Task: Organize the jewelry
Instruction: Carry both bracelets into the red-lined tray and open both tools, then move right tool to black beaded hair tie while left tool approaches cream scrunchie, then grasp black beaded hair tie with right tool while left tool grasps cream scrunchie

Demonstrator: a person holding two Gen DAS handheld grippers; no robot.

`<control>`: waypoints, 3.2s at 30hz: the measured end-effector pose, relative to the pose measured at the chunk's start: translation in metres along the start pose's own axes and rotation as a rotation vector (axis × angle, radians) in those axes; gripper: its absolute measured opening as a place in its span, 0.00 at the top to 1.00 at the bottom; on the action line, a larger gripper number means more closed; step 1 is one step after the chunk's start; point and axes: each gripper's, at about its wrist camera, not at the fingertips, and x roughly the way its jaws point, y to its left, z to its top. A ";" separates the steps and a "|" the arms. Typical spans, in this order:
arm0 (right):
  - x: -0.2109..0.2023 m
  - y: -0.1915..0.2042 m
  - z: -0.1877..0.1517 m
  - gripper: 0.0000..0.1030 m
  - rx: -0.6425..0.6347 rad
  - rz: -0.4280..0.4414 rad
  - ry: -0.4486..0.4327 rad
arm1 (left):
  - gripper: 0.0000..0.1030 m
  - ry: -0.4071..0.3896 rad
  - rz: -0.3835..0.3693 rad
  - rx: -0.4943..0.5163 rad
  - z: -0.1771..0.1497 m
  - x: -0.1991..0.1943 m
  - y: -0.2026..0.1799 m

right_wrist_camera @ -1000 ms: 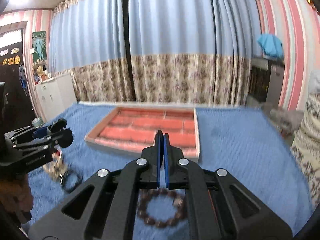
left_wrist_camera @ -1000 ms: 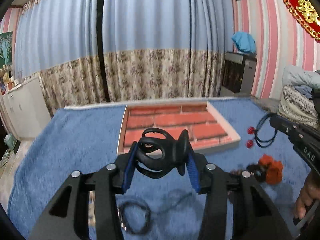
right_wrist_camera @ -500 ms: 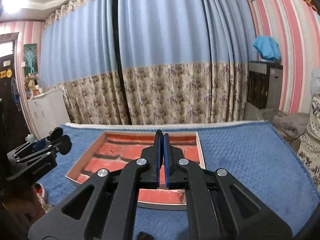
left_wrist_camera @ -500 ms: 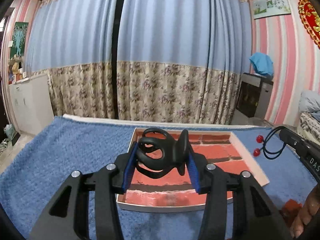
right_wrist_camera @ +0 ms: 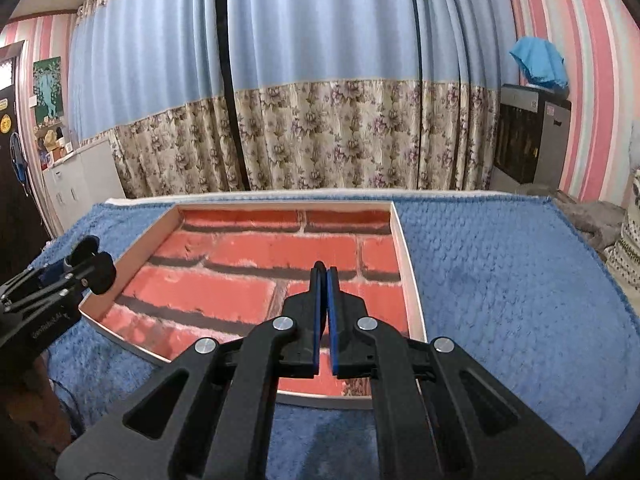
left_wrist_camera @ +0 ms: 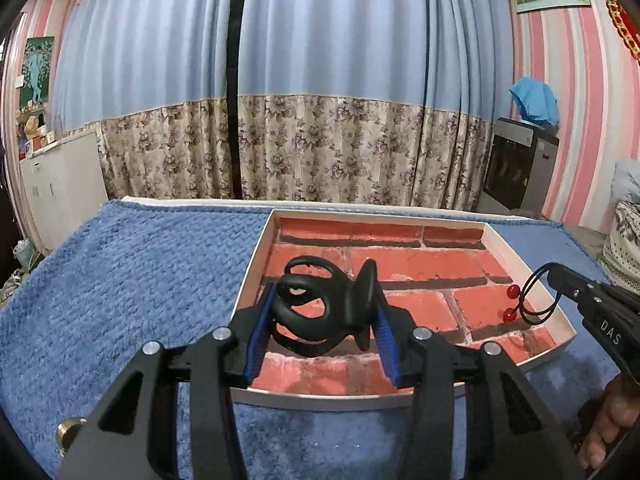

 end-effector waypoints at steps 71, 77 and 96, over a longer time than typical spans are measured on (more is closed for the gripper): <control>-0.164 -0.026 -0.101 0.25 0.026 -0.035 0.067 | 0.23 0.194 0.155 -0.072 -0.098 -0.133 0.105; -0.151 -0.025 -0.104 0.32 0.016 -0.021 0.104 | 0.32 0.226 0.147 -0.079 -0.100 -0.119 0.106; -0.105 -0.024 -0.104 0.80 0.009 -0.022 0.243 | 0.42 0.277 0.123 -0.096 -0.100 -0.100 0.113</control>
